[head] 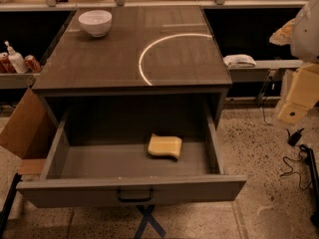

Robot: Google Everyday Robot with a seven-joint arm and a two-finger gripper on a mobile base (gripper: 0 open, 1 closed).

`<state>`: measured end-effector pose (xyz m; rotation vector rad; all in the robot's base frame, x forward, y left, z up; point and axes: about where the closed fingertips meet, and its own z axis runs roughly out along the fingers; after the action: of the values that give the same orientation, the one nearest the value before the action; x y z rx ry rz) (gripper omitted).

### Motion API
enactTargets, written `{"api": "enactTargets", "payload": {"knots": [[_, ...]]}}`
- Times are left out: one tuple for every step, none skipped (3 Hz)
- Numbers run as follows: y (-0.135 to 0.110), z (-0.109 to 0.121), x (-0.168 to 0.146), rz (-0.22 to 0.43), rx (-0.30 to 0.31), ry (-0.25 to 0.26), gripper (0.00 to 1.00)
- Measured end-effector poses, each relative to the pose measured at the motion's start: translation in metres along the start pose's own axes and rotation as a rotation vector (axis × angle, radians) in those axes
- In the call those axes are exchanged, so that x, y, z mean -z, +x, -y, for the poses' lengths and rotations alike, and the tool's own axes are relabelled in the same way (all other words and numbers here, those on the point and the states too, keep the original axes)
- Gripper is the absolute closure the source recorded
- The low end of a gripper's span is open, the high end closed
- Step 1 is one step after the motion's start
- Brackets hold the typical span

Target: Pick sponge from top drawer and place on counter

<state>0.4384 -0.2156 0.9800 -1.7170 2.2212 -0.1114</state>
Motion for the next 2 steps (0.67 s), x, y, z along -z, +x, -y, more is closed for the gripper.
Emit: {"api": "enactTargets", "payload": {"knots": [[0.0,0.0,0.0,0.0,0.0,0.0,0.0],[0.001,-0.005,-0.021,0.047,-0.01,-0.007,0.0]]}}
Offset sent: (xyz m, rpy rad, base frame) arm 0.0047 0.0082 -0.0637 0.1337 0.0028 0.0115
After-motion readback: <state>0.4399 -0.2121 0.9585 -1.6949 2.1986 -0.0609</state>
